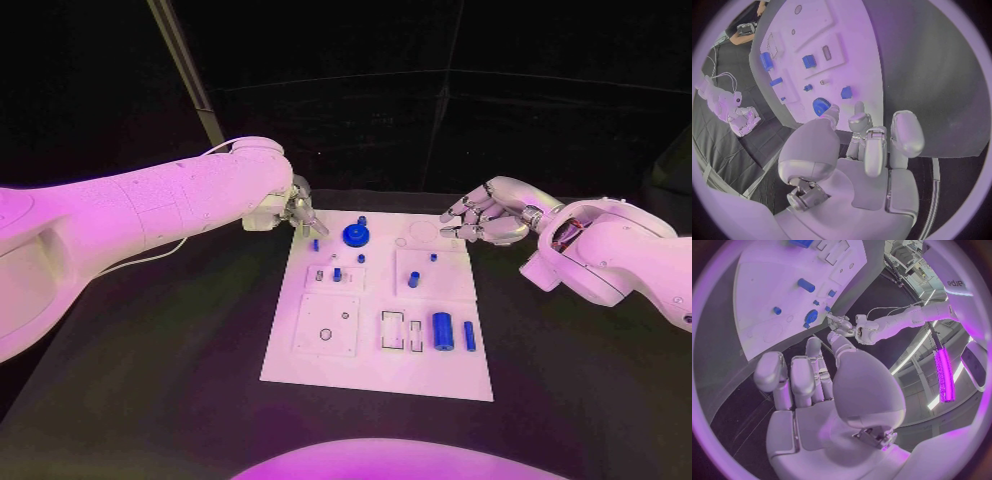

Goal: Assemble the parts on the task board

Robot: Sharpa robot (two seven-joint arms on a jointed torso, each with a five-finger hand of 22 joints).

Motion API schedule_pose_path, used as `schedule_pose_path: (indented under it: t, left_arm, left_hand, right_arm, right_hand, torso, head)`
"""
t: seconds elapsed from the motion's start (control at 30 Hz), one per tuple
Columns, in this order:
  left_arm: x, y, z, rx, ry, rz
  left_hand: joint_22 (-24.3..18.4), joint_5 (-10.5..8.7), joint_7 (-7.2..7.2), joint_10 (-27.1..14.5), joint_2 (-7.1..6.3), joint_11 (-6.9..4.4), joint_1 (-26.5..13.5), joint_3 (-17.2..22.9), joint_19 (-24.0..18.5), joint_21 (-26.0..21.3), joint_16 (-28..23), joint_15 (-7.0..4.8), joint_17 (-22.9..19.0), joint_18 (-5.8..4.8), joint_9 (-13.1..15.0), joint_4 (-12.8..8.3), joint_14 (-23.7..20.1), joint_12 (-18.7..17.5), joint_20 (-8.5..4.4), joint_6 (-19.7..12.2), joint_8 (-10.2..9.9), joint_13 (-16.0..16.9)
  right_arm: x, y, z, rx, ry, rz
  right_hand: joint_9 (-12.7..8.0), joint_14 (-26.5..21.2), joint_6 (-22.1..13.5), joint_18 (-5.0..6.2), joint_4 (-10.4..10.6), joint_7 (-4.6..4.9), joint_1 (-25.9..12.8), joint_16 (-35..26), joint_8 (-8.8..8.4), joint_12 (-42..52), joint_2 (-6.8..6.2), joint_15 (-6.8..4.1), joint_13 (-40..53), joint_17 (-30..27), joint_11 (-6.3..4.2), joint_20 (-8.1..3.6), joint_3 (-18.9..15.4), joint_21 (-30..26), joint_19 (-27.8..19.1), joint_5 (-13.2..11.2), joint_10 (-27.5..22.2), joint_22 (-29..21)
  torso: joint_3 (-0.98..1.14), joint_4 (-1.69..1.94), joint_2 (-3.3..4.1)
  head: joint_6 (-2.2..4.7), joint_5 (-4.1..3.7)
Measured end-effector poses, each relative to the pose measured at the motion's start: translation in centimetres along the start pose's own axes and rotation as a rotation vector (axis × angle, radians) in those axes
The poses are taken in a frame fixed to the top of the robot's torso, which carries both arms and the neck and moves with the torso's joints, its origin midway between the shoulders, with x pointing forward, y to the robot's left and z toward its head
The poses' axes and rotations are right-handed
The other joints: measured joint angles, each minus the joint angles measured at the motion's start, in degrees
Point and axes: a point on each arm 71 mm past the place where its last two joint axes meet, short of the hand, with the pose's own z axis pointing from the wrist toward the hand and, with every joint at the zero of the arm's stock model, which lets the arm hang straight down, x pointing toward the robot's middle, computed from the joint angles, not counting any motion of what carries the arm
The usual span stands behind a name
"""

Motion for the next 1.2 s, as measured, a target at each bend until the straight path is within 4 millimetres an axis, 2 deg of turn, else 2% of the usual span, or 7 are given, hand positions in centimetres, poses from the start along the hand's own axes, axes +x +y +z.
schedule_pose_path:
  t: [0.43,0.63,0.93,1.2]
  left_arm:
    - [0.7,0.0,0.2,0.007,0.036,-0.012]
    - [0.9,-0.2,0.2,0.017,0.046,-0.022]
    - [1.1,-0.4,0.2,0.026,0.057,-0.033]
    - [1.1,-0.4,0.2,0.027,0.06,-0.04]
  left_hand:
    - [0.0,0.0,-0.19,0.0,0.96,0.0,1.0,-0.3,0.0,0.0,0.0,0.0,0.0,0.01,-0.3,-0.3,0.0,0.0,-0.02,0.2,0.0,-0.2]
    - [0.0,0.0,0.0,0.0,2.07,0.0,2.1,0.0,0.0,0.0,0.0,0.0,0.0,0.0,-0.4,-0.7,0.0,0.0,-0.03,0.4,0.0,-0.2]
    - [0.1,0.0,0.0,0.0,2.61,0.0,3.1,0.5,0.0,0.0,0.0,0.0,0.0,0.01,-0.6,-1.4,0.0,0.0,-0.03,0.4,0.0,-0.2]
    - [0.2,0.0,-0.21,0.0,4.85,0.0,6.7,3.0,0.0,0.0,0.0,0.0,0.0,0.0,-1.1,-4.0,0.0,0.0,-0.03,0.6,-0.4,-0.3]
  right_arm:
    - [-0.1,-0.1,0.1,0.001,-0.002,-0.001]
    - [-0.1,-0.2,0.1,0.002,-0.003,-0.001]
    - [-0.1,-0.2,0.1,0.002,-0.004,-0.001]
    - [-0.1,-0.2,0.1,0.002,-0.004,-0.001]
  right_hand:
    - [0.0,0.0,0.0,0.0,0.0,0.0,0.0,0.0,0.0,0.0,0.0,0.0,0.0,0.0,0.0,0.0,0.0,0.0,0.0,0.0,0.0,0.0]
    - [0.0,0.0,0.0,0.0,0.0,0.0,0.0,0.0,0.0,0.0,0.0,0.0,0.0,0.0,0.0,0.0,0.0,0.0,0.0,0.0,0.0,0.0]
    - [0.0,0.0,0.0,0.0,0.0,0.0,0.0,0.0,0.0,0.0,0.0,0.0,0.0,0.0,0.0,0.0,0.0,0.0,0.0,0.0,0.0,0.0]
    - [0.0,0.0,0.0,0.0,0.0,0.0,0.0,0.0,0.0,0.0,0.0,0.0,0.0,0.0,0.0,0.0,0.0,0.0,0.0,0.0,0.0,0.0]
  torso:
    - [0.02,0.03,0.0]
    - [0.03,0.03,0.0]
    - [0.04,0.03,-0.01]
    - [0.03,0.03,-0.01]
  head:
    - [-0.12,-0.01]
    - [-0.14,-0.05]
    - [-0.17,-0.1]
    - [-0.22,-0.1]
